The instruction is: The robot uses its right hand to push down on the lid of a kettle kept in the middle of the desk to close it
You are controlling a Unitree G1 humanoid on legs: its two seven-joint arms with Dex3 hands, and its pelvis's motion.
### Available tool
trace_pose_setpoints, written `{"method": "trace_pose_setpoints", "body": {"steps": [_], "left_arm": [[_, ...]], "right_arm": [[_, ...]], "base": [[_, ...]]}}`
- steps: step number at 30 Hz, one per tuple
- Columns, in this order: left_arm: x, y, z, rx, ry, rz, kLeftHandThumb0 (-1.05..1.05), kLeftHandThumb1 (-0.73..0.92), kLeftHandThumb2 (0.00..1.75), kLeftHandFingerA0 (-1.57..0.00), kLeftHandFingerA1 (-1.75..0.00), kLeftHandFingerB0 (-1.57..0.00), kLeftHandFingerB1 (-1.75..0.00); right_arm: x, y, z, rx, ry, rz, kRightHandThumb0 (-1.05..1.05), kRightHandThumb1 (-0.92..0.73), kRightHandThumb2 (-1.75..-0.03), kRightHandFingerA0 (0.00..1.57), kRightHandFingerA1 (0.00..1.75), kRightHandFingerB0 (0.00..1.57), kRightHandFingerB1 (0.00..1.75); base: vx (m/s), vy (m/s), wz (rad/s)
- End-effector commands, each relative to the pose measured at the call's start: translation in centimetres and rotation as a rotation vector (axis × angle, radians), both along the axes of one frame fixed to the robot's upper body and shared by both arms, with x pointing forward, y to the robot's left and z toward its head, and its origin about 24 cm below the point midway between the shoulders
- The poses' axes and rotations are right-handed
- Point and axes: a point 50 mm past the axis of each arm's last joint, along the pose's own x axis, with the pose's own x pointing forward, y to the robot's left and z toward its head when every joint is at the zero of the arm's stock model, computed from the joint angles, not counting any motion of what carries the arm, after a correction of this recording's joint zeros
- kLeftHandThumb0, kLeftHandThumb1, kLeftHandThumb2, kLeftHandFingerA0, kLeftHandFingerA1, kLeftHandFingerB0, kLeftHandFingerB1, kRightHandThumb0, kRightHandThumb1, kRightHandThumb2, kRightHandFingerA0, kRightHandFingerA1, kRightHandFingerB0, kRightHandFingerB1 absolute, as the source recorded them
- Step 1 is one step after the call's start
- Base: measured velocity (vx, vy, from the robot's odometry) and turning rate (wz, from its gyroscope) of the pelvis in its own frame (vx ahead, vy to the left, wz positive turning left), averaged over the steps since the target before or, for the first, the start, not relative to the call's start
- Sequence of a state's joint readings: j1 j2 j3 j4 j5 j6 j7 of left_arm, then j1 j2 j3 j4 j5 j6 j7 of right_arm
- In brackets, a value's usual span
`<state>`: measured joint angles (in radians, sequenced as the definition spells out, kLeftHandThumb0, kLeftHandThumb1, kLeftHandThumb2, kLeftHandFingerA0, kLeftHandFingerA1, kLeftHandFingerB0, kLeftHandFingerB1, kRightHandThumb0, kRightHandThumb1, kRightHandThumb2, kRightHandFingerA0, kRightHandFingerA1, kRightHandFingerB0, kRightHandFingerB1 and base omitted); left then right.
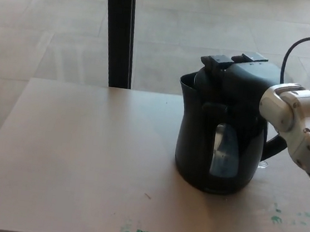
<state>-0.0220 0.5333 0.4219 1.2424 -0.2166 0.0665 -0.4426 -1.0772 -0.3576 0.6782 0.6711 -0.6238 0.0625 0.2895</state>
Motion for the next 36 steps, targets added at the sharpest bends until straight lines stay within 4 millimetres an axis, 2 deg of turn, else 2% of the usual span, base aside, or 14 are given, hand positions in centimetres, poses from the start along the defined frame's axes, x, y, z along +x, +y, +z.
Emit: {"method": "trace_pose_setpoints", "body": {"steps": [1,2,3,8,10,12,13,14,15,18,19,21,24,36], "left_arm": [[-0.3,0.9,0.7,0.029,0.007,0.015,-0.69,0.53,0.90,-0.53,-0.63,-0.33,-0.49],[-0.4,1.0,0.7,0.040,0.017,0.000,-0.67,0.53,0.90,-0.49,-0.60,-0.32,-0.49],[-0.4,1.0,0.7,0.041,0.017,0.009,-0.65,0.53,0.90,-0.52,-0.61,-0.37,-0.51],[-0.5,1.0,0.7,0.044,0.020,0.000,-0.68,0.52,0.90,-0.52,-0.61,-0.35,-0.50],[-0.5,1.0,0.8,0.035,0.011,0.015,-0.70,0.54,0.90,-0.55,-0.64,-0.35,-0.50],[-0.6,1.0,0.7,0.034,0.017,0.012,-0.66,0.66,0.60,-0.57,-0.53,-0.39,-0.36],[-0.6,1.0,0.8,0.050,0.024,-0.016,-0.68,0.67,0.61,-0.56,-0.52,-0.37,-0.36],[-0.5,1.0,0.8,0.043,0.025,-0.007,-0.68,0.67,0.60,-0.55,-0.52,-0.38,-0.36],[-0.6,0.9,0.7,0.032,0.016,0.002,-0.68,0.52,0.90,-0.49,-0.62,-0.31,-0.49],[-0.9,0.9,0.6,0.010,0.013,0.019,-0.68,0.52,0.90,-0.48,-0.62,-0.32,-0.49],[-1.0,0.9,0.5,0.013,0.013,0.036,-0.72,0.54,0.89,-0.49,-0.61,-0.35,-0.50],[-1.1,0.9,0.5,0.025,0.021,0.024,-0.66,0.52,0.89,-0.48,-0.60,-0.32,-0.49],[-1.2,0.9,0.4,0.024,0.027,0.026,-0.65,0.67,0.60,-0.52,-0.51,-0.39,-0.37],[-1.9,0.9,0.3,0.017,0.041,0.040,-0.68,0.55,0.90,-0.48,-0.61,-0.34,-0.50]], "right_arm": [[0.1,-2.1,-1.8,-0.055,0.201,-0.071,-0.80,-0.67,-1.03,0.05,0.42,0.12,0.44],[0.2,-2.1,-1.1,-0.052,0.188,-0.073,-0.38,-0.45,-1.07,0.02,0.52,0.00,0.48],[0.3,-2.2,-0.3,-0.061,0.155,-0.061,-0.82,-0.68,-1.05,0.05,0.45,0.15,0.46],[0.7,-2.8,3.0,0.011,0.129,-0.070,-0.87,-0.85,-0.66,0.11,0.39,0.20,0.32],[0.7,-3.3,4.0,0.017,0.122,-0.072,-0.39,-0.40,-1.05,0.01,0.52,0.00,0.49],[0.8,-3.8,5.4,0.043,0.113,-0.073,-0.93,-0.78,-0.74,0.07,0.36,0.14,0.33],[0.8,-4.1,6.0,0.084,0.104,-0.081,-0.39,-0.40,-1.05,0.00,0.51,0.00,0.49],[0.7,-4.4,6.6,0.106,0.082,-0.065,-0.88,-0.87,-0.67,0.13,0.36,0.19,0.29],[0.6,-5.1,7.6,0.187,0.094,-0.077,-0.95,-0.73,-1.12,0.03,0.42,0.05,0.40],[0.4,-5.5,8.1,0.211,0.108,-0.083,-0.86,-0.67,-1.12,0.02,0.35,0.04,0.34],[0.2,-6.2,8.9,0.270,0.105,-0.084,-0.93,-0.92,-0.67,0.03,0.30,0.07,0.26],[-0.2,-7.4,10.3,0.266,0.088,-0.106,-1.05,-0.81,-1.26,0.00,0.11,0.00,0.01],[-0.7,-9.8,11.3,0.289,0.077,-0.156,-1.05,-0.92,-0.86,0.00,0.00,0.00,0.00],[-5.6,-20.7,12.2,0.682,0.005,-0.331,-1.05,-0.80,-1.29,0.00,0.13,0.00,0.01]], "base": [[0.00,0.000,0.00],[0.00,0.000,0.00],[0.00,0.000,0.00],[0.00,0.000,0.00],[0.00,0.000,0.00],[0.00,0.000,0.00],[0.01,0.010,0.07],[0.04,0.006,0.08],[0.02,0.008,0.07],[0.00,0.003,0.02],[0.00,0.000,0.00],[0.00,0.000,0.00],[0.00,0.000,0.00],[0.00,0.000,0.00]]}}
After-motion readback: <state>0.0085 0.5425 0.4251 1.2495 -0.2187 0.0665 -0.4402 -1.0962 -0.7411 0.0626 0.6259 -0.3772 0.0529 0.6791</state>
